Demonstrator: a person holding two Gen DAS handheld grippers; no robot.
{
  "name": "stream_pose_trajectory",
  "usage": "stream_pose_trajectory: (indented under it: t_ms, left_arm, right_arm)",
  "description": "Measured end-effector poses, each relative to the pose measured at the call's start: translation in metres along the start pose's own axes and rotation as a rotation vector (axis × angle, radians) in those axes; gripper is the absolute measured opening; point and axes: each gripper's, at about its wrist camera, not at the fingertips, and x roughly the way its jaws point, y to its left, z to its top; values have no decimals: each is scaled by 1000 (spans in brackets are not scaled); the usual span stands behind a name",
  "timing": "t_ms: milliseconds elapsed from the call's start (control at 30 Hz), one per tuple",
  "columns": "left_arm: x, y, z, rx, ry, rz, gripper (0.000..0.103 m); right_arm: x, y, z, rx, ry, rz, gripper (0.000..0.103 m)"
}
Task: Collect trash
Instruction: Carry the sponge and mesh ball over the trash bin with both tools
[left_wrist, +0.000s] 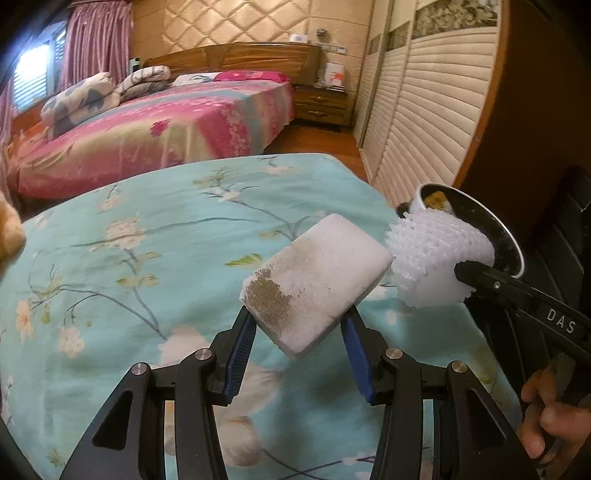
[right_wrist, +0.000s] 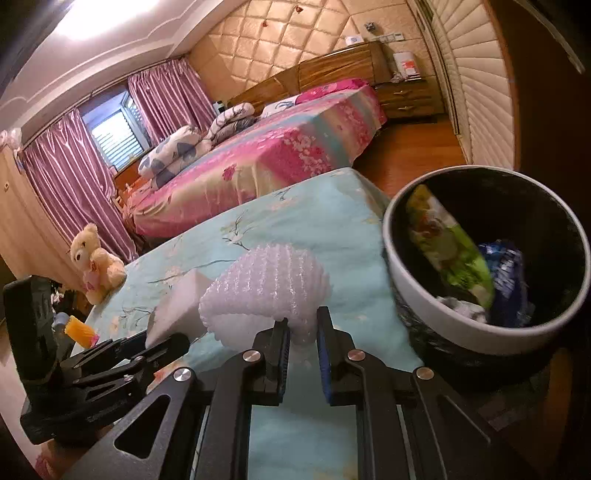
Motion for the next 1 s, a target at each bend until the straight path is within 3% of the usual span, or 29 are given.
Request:
stream_pose_trajectory:
  t_ms: [1000]
  left_arm:
    - [7, -82, 5, 131, 13, -53, 46]
  right_arm:
    - [-57, -64, -6, 79, -87, -77, 14]
